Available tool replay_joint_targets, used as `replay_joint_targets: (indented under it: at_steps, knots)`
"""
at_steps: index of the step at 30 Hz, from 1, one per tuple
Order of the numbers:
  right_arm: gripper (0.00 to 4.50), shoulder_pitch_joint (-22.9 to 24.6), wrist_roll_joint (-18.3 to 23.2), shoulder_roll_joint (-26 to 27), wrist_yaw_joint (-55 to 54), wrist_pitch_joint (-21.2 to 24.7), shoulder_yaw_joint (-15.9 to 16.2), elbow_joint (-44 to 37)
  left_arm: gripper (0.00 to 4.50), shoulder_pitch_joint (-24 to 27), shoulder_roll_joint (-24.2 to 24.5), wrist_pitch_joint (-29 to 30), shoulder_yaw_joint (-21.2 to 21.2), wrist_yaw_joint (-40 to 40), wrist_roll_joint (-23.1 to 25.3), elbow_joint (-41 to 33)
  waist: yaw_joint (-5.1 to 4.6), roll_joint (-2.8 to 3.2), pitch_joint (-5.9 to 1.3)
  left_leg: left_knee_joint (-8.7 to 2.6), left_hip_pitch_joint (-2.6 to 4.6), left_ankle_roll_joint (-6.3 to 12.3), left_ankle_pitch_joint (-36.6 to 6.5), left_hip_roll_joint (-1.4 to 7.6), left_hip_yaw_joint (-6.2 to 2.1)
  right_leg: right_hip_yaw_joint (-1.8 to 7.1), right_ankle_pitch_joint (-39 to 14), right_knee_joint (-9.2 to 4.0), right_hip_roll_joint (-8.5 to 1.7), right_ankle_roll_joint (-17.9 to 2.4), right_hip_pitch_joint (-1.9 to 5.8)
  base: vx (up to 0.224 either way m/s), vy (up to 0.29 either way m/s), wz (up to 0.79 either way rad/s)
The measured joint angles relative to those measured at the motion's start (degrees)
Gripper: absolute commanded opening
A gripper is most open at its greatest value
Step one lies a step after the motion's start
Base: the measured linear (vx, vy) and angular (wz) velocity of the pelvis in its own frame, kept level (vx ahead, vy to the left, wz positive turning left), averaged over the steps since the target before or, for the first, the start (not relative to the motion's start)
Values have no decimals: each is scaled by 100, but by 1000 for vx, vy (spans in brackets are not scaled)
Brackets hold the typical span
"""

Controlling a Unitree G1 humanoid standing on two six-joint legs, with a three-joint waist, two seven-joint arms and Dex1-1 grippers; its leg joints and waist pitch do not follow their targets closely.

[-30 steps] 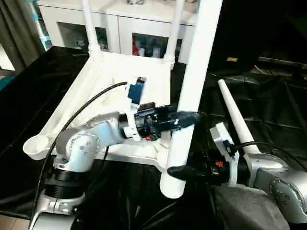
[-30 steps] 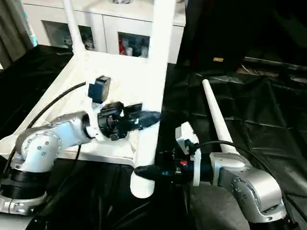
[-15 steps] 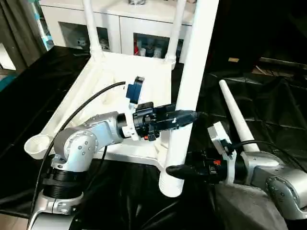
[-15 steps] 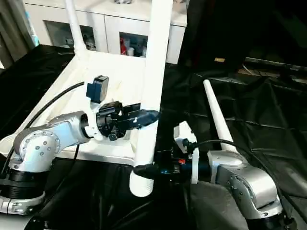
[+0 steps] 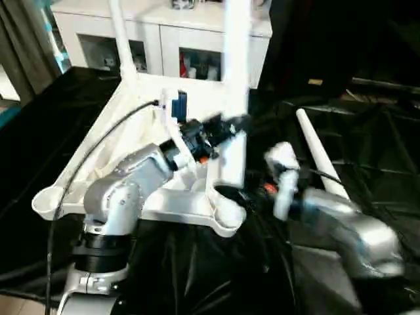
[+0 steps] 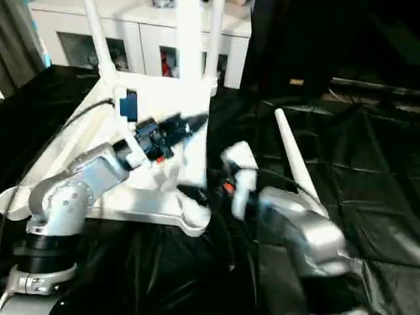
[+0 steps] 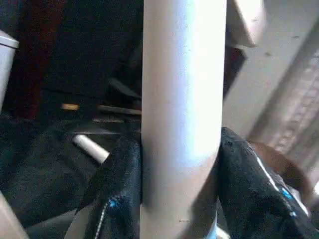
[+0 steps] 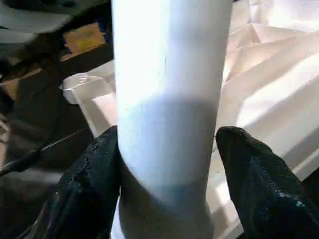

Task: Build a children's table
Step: Pick table leg

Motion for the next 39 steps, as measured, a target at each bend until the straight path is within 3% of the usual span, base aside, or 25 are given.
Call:
replay_joint_targets:
  at_steps: [6, 16, 18, 22, 24, 27, 30, 36, 37, 39]
  knots:
    - [230, -258, -222, 451, -598, -145, 3, 405, 182, -1, -21, -266, -240, 669, 694, -368, 10, 5, -3, 0, -8, 1, -1, -1, 0, 0, 1, -11, -1, 0, 0, 0, 0, 0]
    - [198, -276, -224, 340, -249, -208, 106, 404, 182, 11, -56, -62, -284, 931, 704, -531, 3, 10, -5, 1, -5, 0, 0, -1, 0, 1, 3, -6, 0, 5, 1, 0, 0, 0]
    - [196, -275, -175, 241, -93, -210, 106, 403, 238, 11, -55, -49, -283, 912, 684, -531, 1, 16, -6, 1, -5, 0, 0, 0, 0, 1, 6, -8, 0, 7, 1, 0, 0, 0]
    - [193, -226, 143, -94, 549, -202, 101, 261, 261, 10, 45, 159, -214, 391, 166, -527, 2, 66, -8, 1, -6, 0, 0, -1, 1, 1, 7, -9, 0, 7, 1, 0, 0, 0]
    - [193, -183, 385, -320, 978, -151, 48, 63, 295, 26, 213, 370, -180, -166, -229, -495, 6, 102, -14, 1, -6, 1, -1, 0, 1, 1, 6, -9, 1, 7, 1, 0, 0, 0]
    - [193, -111, 729, -660, 1529, 34, 2, -198, 298, 61, 467, 688, -187, -1032, -710, -377, 5, 141, -22, 1, -3, 1, -1, -1, 1, 1, 6, -8, 2, 7, 1, 0, 0, 0]
    - [193, -10, 862, -806, 1826, 144, 4, -291, 298, 62, 625, 812, -184, -1524, -881, -186, 1, 176, -25, 2, 0, 1, -1, 0, 1, 1, 10, -4, 1, 3, 1, 0, 0, 0]
    - [193, -1, 988, -917, 1915, 214, -58, -287, 250, -138, 556, 814, -178, -1692, -919, 170, 13, 234, -31, 7, 0, 1, 0, -1, 1, 1, 18, 0, -1, -4, 4, 0, 0, 0]
    - [192, 11, 1031, -965, 1953, 266, -56, -324, 224, -159, 536, 815, -130, -1689, -1006, 182, 11, 244, -36, 8, 0, 2, 0, -1, 1, 2, 18, 0, -1, -4, 5, 0, 0, 0]
    - [191, 48, 1133, -1073, 2027, 309, -59, -381, 218, -170, 520, 846, -58, -1718, -1163, 187, 11, 251, -41, 8, 0, 2, 0, 0, 2, 1, 18, -1, 0, -4, 4, 0, 0, 0]
